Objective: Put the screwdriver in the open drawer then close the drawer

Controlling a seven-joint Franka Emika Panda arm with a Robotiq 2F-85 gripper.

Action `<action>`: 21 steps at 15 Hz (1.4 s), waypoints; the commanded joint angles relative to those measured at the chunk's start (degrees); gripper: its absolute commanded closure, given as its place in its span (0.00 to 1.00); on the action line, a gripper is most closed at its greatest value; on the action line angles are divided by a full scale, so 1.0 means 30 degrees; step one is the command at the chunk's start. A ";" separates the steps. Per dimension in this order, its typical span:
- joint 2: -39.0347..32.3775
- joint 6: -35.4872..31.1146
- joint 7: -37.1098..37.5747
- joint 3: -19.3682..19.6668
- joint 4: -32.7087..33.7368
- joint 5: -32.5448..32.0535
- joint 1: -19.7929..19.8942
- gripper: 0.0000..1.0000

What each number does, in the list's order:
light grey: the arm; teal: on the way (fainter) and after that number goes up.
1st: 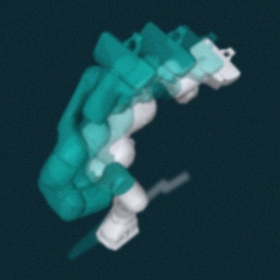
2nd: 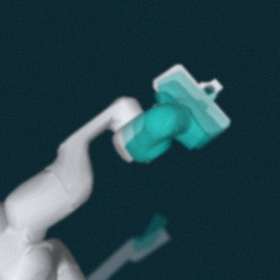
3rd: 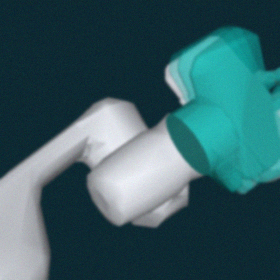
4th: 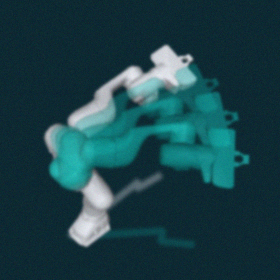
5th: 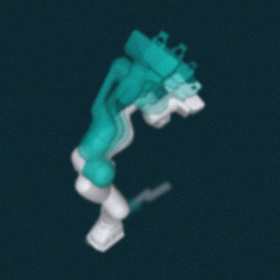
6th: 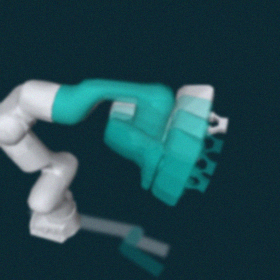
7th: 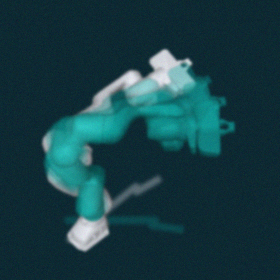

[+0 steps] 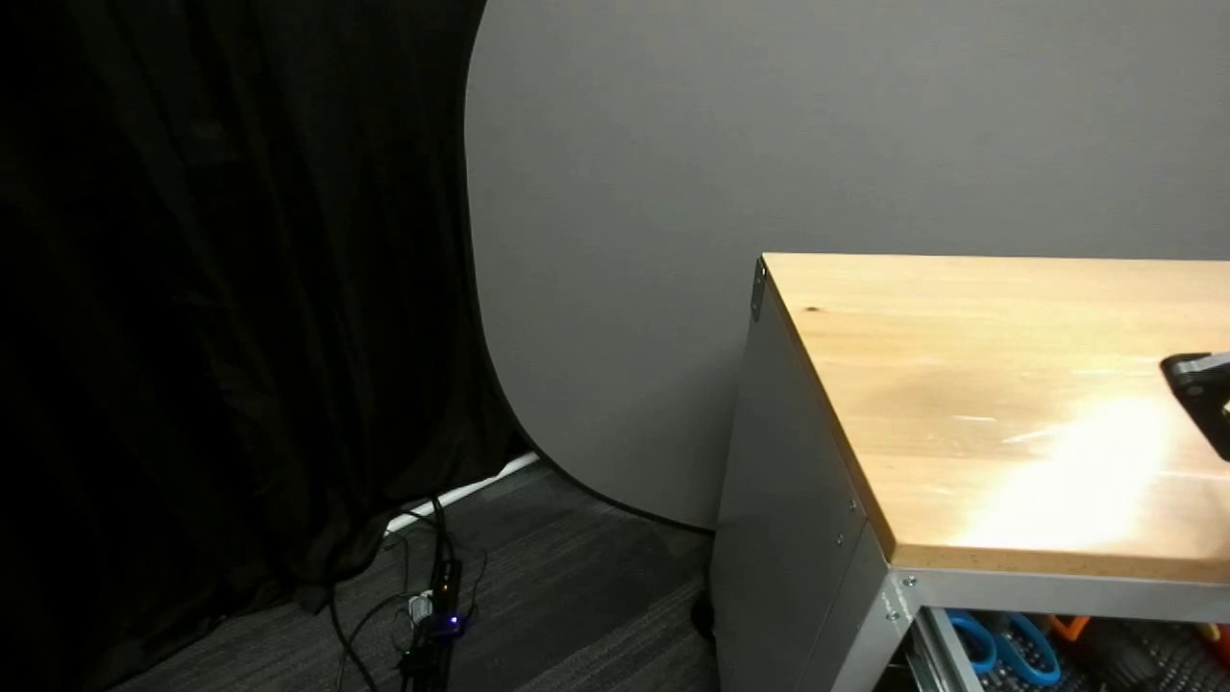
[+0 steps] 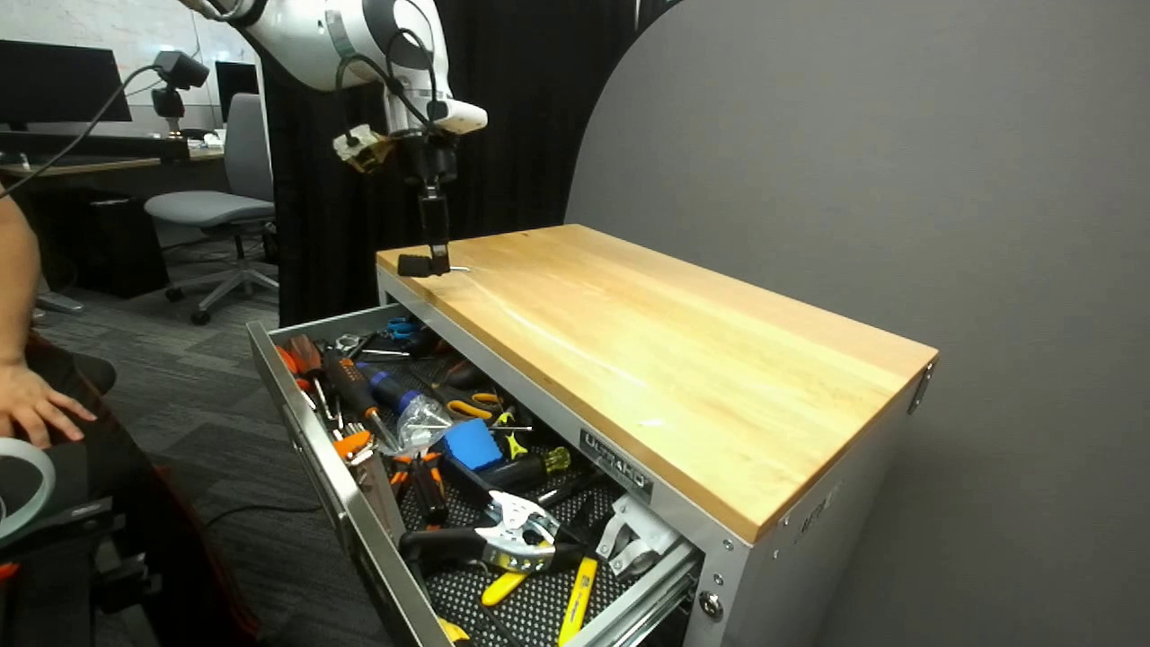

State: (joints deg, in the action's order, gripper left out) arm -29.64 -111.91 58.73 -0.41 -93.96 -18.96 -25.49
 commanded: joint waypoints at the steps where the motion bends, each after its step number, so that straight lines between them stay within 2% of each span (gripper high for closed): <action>1: 0.2736 -0.3600 0.2306 -0.0365 -0.4656 -0.0087 0.0566 0.93; 4: 0.4037 -0.6313 0.4130 -0.0317 -0.7670 -0.0574 0.0645 0.93; 10: 0.5794 -0.8568 0.7434 -0.0450 -1.1453 -0.1619 0.0819 0.93; 16: 0.5271 -1.1609 0.9565 -0.0451 -1.2716 -0.2851 0.1039 0.93; 21: 0.4245 -1.3431 0.9066 -0.0581 -1.2698 -0.2151 0.1190 0.93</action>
State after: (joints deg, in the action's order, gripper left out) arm -15.87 -148.57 85.79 -0.95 -131.87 -25.91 -23.23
